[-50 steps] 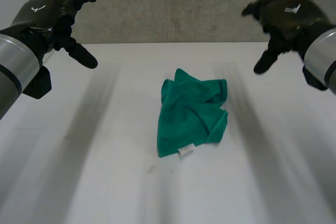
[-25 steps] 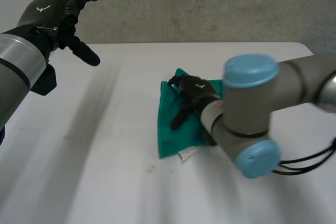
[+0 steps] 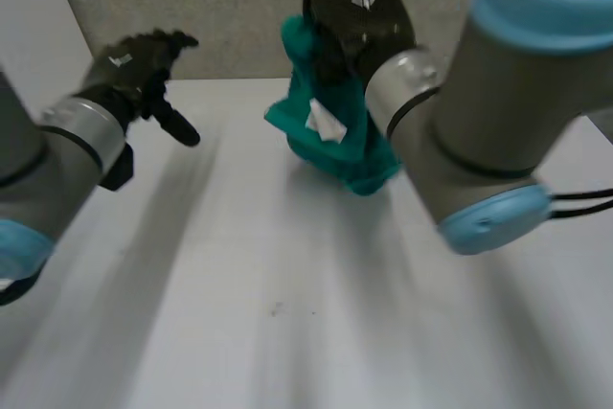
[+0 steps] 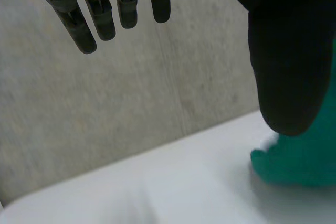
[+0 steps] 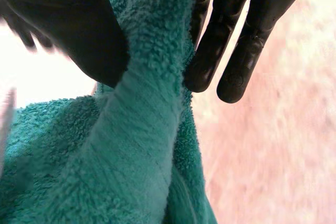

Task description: Fold the towel.

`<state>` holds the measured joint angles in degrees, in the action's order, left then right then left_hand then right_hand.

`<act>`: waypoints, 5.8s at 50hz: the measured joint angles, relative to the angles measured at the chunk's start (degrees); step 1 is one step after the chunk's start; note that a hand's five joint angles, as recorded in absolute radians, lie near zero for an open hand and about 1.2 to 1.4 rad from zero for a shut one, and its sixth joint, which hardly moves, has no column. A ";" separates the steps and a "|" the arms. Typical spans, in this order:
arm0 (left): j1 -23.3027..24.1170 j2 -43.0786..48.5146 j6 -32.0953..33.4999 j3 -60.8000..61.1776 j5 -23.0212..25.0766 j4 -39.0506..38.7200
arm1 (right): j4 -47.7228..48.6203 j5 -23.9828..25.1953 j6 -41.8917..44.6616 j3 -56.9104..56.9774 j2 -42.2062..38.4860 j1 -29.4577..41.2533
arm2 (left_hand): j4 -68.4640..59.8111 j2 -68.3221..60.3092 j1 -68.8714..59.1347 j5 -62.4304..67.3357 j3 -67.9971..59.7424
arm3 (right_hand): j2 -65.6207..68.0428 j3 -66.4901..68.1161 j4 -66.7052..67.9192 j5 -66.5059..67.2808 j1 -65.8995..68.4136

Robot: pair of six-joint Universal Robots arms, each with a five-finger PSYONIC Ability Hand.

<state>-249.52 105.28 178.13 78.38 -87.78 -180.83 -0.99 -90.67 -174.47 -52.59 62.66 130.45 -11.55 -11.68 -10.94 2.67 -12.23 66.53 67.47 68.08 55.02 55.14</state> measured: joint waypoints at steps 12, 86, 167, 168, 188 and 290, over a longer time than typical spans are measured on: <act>4.75 17.24 -6.80 -3.21 7.65 -1.96 | -12.17 13.37 7.65 -3.09 12.07 -0.21 | 0.00 0.00 0.00 0.00 0.00 | 0.00 0.12 0.01 0.06 0.00; -2.32 3.20 7.71 7.79 0.95 -3.72 | 0.93 3.44 15.34 -18.61 -0.19 -18.41 | -1.23 -1.00 -2.07 0.28 -1.14 | -53.68 -55.18 -54.64 -51.25 -43.33; -7.43 -11.11 6.77 8.96 6.17 5.20 | -20.02 14.98 18.90 -16.79 7.50 -35.09 | -57.26 -56.66 -51.76 52.53 -55.74 | 0.88 0.06 0.06 1.36 0.41; -7.40 -10.12 7.48 9.15 6.11 5.01 | -20.34 14.85 19.60 -16.65 6.97 -35.03 | -57.26 -56.66 -51.76 52.52 -55.79 | 0.88 0.06 0.06 1.36 0.41; -3.94 0.67 11.30 8.38 5.26 -1.24 | -6.66 7.35 18.36 5.17 -16.47 -29.82 | -57.26 -56.71 -51.76 52.52 -55.89 | 0.88 0.05 0.06 1.36 0.41; 20.61 -26.95 5.12 2.76 -3.27 4.11 | 0.67 11.45 -22.87 -17.38 -10.71 0.14 | -57.30 -56.91 -51.81 52.53 -56.05 | -50.15 -52.27 -51.74 -49.81 -40.62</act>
<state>-228.91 78.33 183.25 81.14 -91.05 -176.71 -0.33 -79.22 -197.34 -69.97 51.95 130.59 -68.85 -68.59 -62.74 55.19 -68.28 16.38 15.20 16.34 5.22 14.52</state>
